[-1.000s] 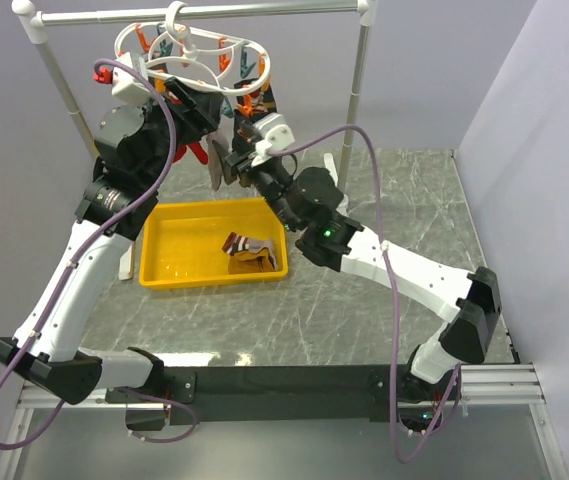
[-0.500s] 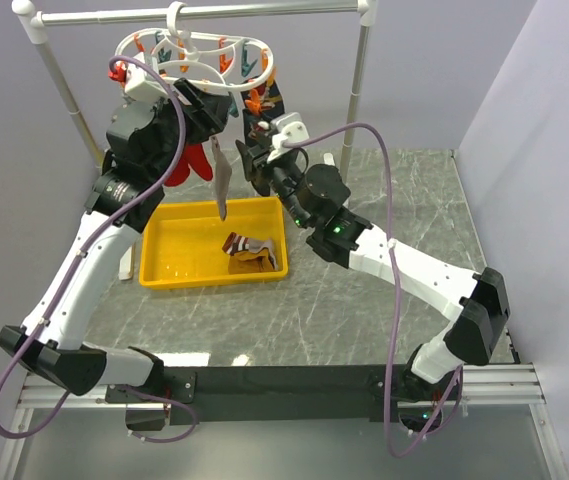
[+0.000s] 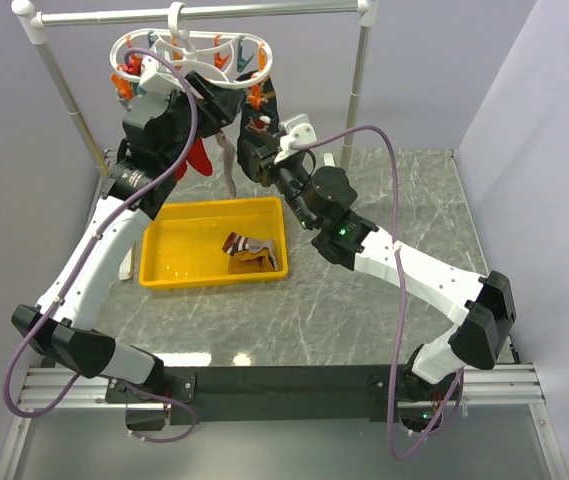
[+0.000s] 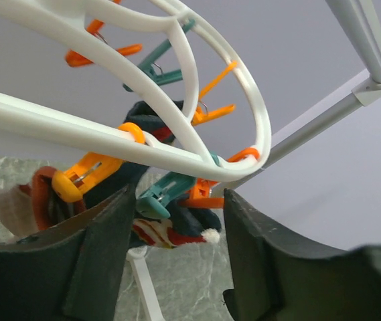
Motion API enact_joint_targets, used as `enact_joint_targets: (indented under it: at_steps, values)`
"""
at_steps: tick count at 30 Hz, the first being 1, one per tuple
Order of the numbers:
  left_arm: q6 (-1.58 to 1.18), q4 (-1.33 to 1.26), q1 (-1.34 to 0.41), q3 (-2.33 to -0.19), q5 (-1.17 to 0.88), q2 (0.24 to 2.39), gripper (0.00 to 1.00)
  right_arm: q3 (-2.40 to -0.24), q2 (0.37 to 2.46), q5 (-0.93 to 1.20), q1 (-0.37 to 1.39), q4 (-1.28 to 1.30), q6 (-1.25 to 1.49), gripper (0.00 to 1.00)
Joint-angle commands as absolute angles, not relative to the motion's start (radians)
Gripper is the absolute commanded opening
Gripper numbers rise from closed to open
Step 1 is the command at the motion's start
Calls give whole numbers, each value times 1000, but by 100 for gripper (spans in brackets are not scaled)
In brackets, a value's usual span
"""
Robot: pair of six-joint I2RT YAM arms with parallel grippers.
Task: Clip the socks to the hanger
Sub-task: Open the clamp at the hanger.
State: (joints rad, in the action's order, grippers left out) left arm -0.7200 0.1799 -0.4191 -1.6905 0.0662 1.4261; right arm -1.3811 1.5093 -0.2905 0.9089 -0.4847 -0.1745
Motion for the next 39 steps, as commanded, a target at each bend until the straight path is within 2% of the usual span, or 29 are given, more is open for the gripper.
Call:
enact_joint_targets:
  at_steps: [1, 6, 15, 20, 39]
  values:
    - [-735, 112, -416, -1736, 32, 1436, 58, -1396, 1508, -278, 894, -551, -157, 48]
    - [-715, 84, -416, -1736, 32, 1451, 42, -1423, 1532, -229, 873, -563, -132, 47]
    - [-672, 63, -411, -1741, 37, 1430, 33, -1477, 1585, -103, 835, -568, -60, 46]
    - [-680, 68, -394, -1730, 23, 1424, 30, -1523, 1621, -98, 836, -554, -95, 46]
    - [-647, 78, -385, -1724, 48, 1410, 35, -1637, 1758, -196, 811, -597, -127, 47]
